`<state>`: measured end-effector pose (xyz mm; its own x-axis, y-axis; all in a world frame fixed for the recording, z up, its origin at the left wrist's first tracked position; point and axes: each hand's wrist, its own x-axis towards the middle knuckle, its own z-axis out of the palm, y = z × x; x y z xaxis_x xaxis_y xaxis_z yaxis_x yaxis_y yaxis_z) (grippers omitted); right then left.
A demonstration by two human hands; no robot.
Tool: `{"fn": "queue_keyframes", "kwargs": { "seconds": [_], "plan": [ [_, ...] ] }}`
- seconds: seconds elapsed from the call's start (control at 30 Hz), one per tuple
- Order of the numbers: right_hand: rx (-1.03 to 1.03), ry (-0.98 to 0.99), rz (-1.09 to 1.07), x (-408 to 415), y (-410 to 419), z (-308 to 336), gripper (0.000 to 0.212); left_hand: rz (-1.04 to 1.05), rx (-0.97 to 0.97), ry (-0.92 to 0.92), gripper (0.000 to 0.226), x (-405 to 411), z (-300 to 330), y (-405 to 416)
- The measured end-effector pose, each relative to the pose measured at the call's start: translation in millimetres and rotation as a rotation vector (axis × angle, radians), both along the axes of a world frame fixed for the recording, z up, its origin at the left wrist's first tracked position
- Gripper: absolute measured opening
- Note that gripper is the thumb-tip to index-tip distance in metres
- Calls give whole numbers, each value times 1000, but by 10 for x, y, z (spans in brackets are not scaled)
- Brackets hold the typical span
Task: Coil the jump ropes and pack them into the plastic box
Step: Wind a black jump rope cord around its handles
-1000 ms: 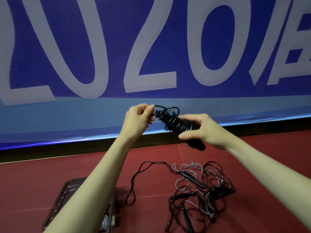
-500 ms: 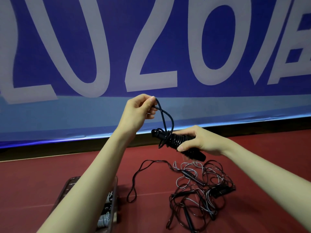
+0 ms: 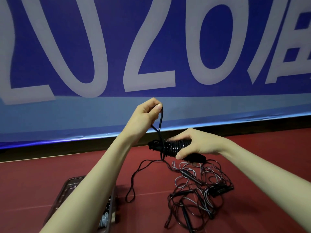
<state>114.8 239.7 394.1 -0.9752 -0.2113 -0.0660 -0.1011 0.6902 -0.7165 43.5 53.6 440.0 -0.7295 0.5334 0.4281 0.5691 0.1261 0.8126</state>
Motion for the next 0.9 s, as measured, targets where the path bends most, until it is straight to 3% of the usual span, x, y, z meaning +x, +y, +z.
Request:
{"fn": "queue_keyframes", "kwargs": {
  "seconds": [0.2,0.47,0.53,0.67,0.73,0.8,0.9],
  "plan": [
    [-204,-48,-68,-15,112,-15,52,-35,145,-51,27,12,106,-8],
    [-60,-14,-68,-11,163,-27,54,-71,272,-313,26,-94,26,-40],
    [-35,-28,-40,-30,159,-38,57,-52,222,-199,26,-90,50,-52],
    [58,-107,-9,-41,127,-109,72,47,-285,441,19,-13,91,-73],
    [69,-138,0,-18,141,-114,71,61,-370,555,19,21,86,-62],
    [-31,-185,37,15,150,-87,55,36,-250,456,20,6,61,-83],
    [-161,-205,37,49,186,-45,51,40,-24,116,27,-80,22,-109]
  ]
}}
